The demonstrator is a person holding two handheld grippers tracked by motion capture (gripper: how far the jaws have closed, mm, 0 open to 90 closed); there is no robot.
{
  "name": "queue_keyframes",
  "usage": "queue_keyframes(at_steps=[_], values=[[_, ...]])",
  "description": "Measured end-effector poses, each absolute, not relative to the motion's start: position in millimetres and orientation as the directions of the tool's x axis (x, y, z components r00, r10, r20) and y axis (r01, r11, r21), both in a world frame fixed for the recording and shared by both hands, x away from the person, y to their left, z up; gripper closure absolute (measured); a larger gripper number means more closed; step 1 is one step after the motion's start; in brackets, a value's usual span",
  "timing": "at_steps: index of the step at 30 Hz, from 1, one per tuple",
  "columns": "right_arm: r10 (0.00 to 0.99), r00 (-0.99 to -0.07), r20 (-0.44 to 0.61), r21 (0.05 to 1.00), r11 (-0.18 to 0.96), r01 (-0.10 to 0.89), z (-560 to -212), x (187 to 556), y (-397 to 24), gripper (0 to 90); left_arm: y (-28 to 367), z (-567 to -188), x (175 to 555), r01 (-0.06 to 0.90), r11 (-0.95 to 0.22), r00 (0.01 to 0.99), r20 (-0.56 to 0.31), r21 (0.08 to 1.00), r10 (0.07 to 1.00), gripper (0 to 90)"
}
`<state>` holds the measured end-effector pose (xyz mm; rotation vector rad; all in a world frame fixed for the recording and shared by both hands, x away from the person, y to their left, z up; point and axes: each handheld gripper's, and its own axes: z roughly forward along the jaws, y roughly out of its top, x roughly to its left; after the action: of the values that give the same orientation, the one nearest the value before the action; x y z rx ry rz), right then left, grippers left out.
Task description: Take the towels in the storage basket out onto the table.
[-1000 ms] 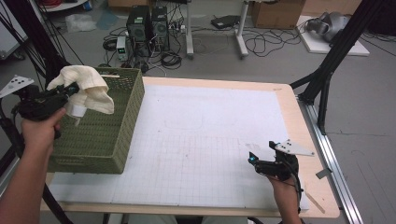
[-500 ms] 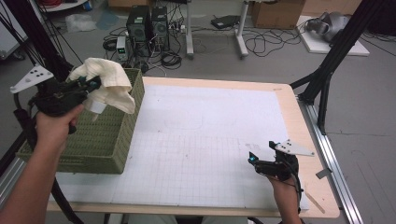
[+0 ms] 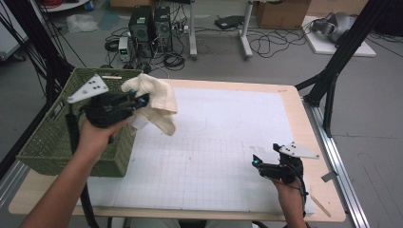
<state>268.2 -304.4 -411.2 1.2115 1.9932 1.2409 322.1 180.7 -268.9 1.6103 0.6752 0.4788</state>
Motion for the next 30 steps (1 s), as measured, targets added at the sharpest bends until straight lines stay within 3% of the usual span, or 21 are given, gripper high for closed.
queue_keyframes(at_steps=[18,30], values=[[0.874,-0.484,0.040,0.886,0.193,0.422,-411.4,268.5,-305.9,9.3,77.2,-341.8,332.4,0.270,-0.243,0.859,-0.119,0.932,0.498,70.9],[0.873,-0.486,0.043,0.883,0.193,0.427,-412.7,269.6,-306.6,9.3,46.7,-395.6,339.5,0.347,-0.343,0.863,-0.154,0.873,0.480,69.0]])
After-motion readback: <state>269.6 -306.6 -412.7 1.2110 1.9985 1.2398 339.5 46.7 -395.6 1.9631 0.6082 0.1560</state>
